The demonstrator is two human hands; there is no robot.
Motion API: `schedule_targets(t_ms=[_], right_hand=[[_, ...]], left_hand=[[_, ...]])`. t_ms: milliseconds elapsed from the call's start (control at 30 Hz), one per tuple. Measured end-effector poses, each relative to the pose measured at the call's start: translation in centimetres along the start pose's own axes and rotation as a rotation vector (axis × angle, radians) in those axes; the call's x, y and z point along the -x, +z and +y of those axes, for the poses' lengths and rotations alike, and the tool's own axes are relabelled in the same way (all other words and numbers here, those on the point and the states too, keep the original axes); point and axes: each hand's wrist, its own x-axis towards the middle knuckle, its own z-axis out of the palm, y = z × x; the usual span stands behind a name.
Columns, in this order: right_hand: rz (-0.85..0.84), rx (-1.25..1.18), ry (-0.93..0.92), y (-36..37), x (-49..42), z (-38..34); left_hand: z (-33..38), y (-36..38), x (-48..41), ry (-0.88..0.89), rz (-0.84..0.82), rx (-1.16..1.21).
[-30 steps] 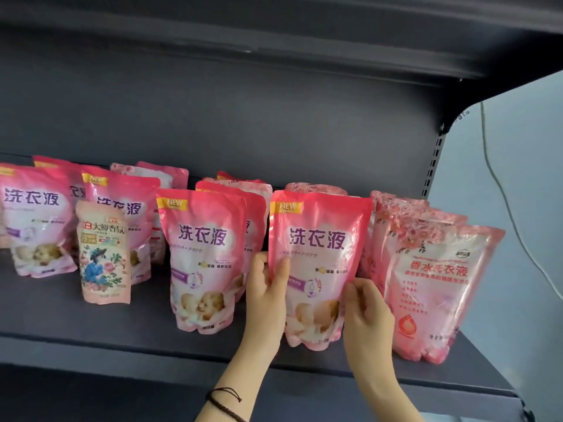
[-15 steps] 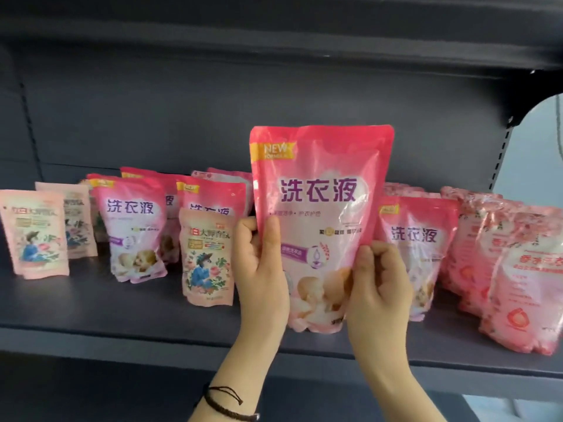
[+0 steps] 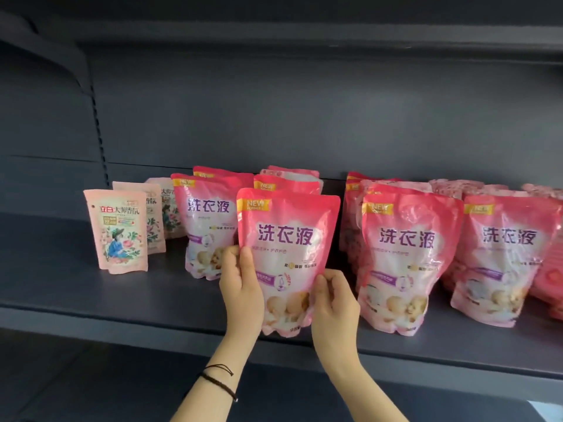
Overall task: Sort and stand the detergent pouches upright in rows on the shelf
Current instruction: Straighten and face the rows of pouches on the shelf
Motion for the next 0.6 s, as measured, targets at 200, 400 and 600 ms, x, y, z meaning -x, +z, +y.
schedule_targets(t_ms=[200,400,600], right_hand=[[-0.057,0.051,-0.018,0.4,-0.9,0.3],[-0.239,0.221,-0.090,-2.3,-2.3,-0.7],[-0.345,0.285,-0.258,-4.5,-6.1,-6.4]], left_hand=[[-1.2,0.2,-1.0,-0.020,0.017,0.016],[-0.8,-2.3,-2.5,-0.012,-0.247,-0.073],[3.8,-4.5,-7.3,0.176,-0.389,-0.346]])
